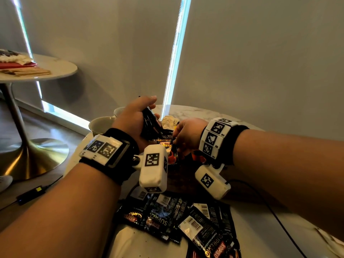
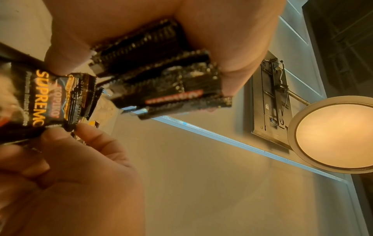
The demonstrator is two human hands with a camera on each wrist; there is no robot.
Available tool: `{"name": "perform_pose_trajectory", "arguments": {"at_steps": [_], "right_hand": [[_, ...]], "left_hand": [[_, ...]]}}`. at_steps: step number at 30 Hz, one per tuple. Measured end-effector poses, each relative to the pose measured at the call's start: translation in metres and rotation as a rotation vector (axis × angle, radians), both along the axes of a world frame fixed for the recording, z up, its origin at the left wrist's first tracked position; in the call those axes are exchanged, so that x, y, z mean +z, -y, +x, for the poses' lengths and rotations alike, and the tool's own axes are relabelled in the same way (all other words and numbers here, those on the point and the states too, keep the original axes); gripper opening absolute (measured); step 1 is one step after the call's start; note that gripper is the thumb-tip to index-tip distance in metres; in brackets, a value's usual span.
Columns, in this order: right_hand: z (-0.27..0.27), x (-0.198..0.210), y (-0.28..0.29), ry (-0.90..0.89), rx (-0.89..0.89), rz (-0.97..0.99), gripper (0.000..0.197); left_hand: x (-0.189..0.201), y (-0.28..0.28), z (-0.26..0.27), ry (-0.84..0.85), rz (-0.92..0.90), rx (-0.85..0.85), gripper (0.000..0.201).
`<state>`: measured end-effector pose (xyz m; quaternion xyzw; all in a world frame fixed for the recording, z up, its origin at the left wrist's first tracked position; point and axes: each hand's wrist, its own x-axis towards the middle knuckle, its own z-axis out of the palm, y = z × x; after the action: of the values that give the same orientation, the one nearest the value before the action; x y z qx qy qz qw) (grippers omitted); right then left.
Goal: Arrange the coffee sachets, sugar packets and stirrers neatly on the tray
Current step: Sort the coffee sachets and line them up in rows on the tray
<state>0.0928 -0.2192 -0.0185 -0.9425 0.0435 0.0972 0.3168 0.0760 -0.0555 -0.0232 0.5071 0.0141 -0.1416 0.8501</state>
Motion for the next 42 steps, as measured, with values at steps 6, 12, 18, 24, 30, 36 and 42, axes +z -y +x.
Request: {"name": "perform_pose_trajectory", "arguments": {"at_steps": [6, 12, 18, 24, 30, 36, 42], "right_hand": [[0.001, -0.002, 0.001, 0.007, 0.017, -0.066, 0.027], [-0.003, -0.001, 0.003, -0.003, 0.041, -0.148, 0.025], [-0.009, 0.01, 0.013, 0.051, 0.05, -0.181, 0.021], [-0.04, 0.035, 0.025, 0.292, 0.185, 0.087, 0.042], [-0.074, 0.049, 0.017, 0.466, 0.473, -0.092, 0.08], [-0.076, 0.042, 0.011, 0.455, 0.524, 0.087, 0.046], [-0.073, 0.041, 0.016, 0.508, 0.454, 0.073, 0.047]], "left_hand": [[0.002, -0.001, -0.001, 0.006, 0.018, -0.017, 0.035], [0.0, -0.001, -0.001, 0.028, 0.006, 0.005, 0.034], [0.001, 0.001, 0.001, 0.059, -0.072, 0.061, 0.037], [0.005, 0.003, -0.002, 0.07, -0.048, -0.112, 0.051], [0.0, 0.009, -0.006, 0.143, -0.001, -0.265, 0.07], [-0.003, 0.016, -0.012, 0.182, -0.045, -0.401, 0.063], [-0.001, 0.017, -0.016, 0.082, -0.208, -0.395, 0.042]]}}
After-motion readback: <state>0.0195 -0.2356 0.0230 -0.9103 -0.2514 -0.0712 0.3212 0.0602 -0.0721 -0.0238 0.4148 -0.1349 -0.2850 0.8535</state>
